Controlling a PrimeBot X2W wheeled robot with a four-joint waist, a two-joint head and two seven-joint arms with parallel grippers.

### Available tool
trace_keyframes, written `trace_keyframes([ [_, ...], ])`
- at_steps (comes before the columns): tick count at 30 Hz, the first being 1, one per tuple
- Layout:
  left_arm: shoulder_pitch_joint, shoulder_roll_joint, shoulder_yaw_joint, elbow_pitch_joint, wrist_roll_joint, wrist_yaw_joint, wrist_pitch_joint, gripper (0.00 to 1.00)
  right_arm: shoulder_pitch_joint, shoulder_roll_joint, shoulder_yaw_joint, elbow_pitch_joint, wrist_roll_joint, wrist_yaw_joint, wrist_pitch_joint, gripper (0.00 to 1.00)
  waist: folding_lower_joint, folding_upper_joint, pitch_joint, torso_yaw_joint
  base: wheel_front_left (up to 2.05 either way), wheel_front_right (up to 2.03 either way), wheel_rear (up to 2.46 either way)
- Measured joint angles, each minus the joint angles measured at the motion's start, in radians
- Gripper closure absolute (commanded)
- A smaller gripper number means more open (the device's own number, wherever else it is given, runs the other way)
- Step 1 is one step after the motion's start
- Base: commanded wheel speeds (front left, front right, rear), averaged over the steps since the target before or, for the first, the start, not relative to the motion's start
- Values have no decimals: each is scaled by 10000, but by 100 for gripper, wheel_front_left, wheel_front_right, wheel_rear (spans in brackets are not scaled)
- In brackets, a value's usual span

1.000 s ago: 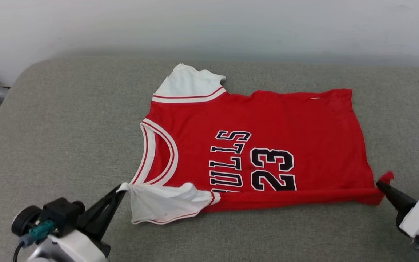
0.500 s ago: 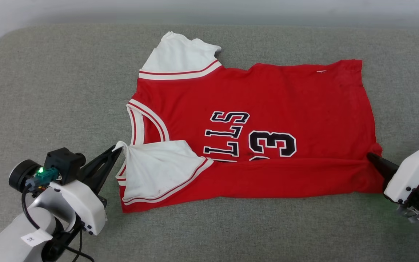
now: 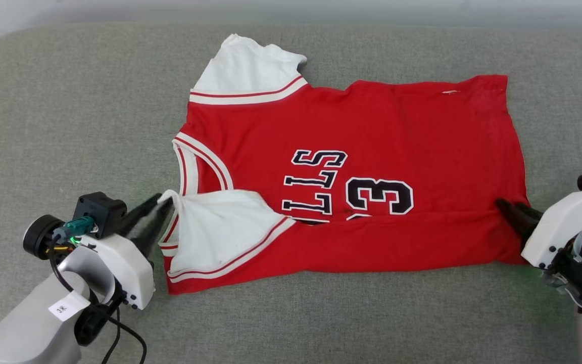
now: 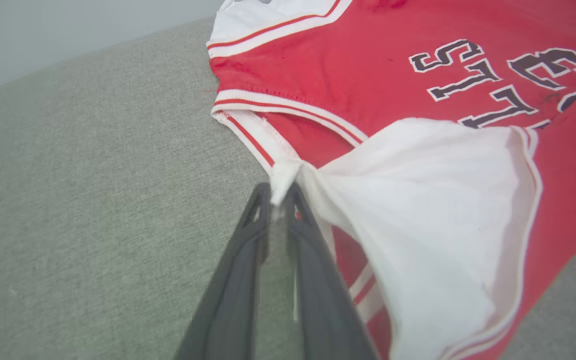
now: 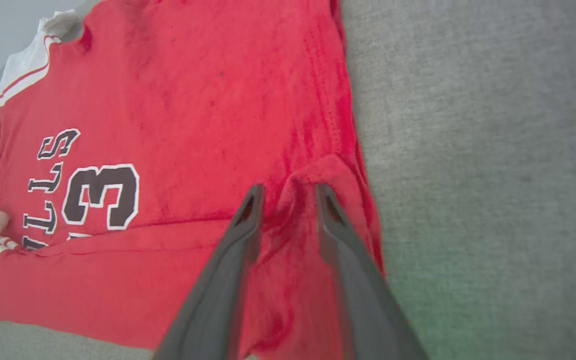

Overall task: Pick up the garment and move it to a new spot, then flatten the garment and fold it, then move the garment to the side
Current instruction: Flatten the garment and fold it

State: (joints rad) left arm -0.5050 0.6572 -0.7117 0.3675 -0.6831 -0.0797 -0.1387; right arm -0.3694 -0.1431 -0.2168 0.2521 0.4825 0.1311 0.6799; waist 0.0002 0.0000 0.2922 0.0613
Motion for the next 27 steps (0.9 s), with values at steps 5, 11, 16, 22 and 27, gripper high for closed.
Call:
trace_keyframes([
  [5,-64,-305,173,418,-98,31,-581,0,-10,-205,330,35,69,0,-500,0,-1,0,-304,33,0,0,0],
  [11,310,-612,725,291,-533,439,-1020,0,356,-813,1285,-734,104,0,-1572,0,-2,0,-884,92,0,0,0],
  [16,1005,-917,1354,-405,-1072,932,-1170,0,1178,-1505,1887,-1246,-635,0,-2397,0,-2,0,-1398,171,0,0,0],
  [22,2395,-832,1371,-1576,-1306,1549,-1057,0,2000,-1473,1912,-1572,-1310,0,-2474,0,-3,1,-1881,199,0,0,0],
  [27,3460,-631,1204,-2600,-1682,2127,-270,0,2530,-1172,1526,-1898,-1935,0,-2031,0,-3,0,-1911,157,0,0,0],
])
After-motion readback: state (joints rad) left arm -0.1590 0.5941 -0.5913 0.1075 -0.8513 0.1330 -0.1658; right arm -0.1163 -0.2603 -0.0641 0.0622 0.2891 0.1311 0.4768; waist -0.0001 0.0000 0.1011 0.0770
